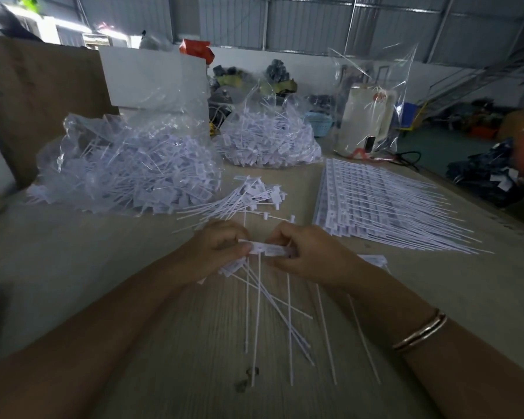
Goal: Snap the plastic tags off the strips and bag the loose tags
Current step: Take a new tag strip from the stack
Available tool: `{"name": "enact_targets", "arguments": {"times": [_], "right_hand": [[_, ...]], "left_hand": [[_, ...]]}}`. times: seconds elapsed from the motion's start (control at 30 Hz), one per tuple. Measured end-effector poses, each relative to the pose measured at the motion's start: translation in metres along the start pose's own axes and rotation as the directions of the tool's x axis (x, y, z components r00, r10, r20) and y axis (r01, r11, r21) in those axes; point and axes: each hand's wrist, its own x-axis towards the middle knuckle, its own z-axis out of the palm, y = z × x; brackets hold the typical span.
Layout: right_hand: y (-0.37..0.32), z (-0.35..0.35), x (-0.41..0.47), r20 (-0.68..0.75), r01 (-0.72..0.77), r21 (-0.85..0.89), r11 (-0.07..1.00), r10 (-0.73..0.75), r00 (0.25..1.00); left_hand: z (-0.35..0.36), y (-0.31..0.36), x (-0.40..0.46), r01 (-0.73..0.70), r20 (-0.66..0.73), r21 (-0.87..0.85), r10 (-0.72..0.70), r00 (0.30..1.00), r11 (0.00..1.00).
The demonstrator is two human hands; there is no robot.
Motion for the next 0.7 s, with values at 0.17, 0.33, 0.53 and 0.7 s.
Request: {"name": "enact_targets", "arguments": {"times": [0.17, 0.33, 0.53, 0.7], "right_hand": [[0.002, -0.001, 0.002, -0.037, 0.015, 0.099, 0.995, -0.012, 0.999], [0.002, -0.001, 0.001, -0.036, 0.019, 0.231, 0.973, -0.011, 0.999], [0.022, -0.017, -0.007, -0.112, -0.103, 0.302, 0.948, 0.143, 0.983], [-0.003, 0.004, -0.004, -0.104, -0.029, 0.041, 0.999, 0.033, 0.994]], "left_hand": [[-0.002, 0.006, -0.002, -0.042, -0.013, 0.008, 0.042, 0.999, 0.999], [-0.001, 0.004, -0.001, 0.008, -0.016, -0.055, -0.009, 1.000, 0.998], [-0.009, 0.005, -0.007, 0.093, -0.009, -0.269, -0.099, 0.995, 0.958], [-0.002, 0.006, 0.002, 0.080, -0.089, -0.050, -0.084, 0.992, 0.996]]}}
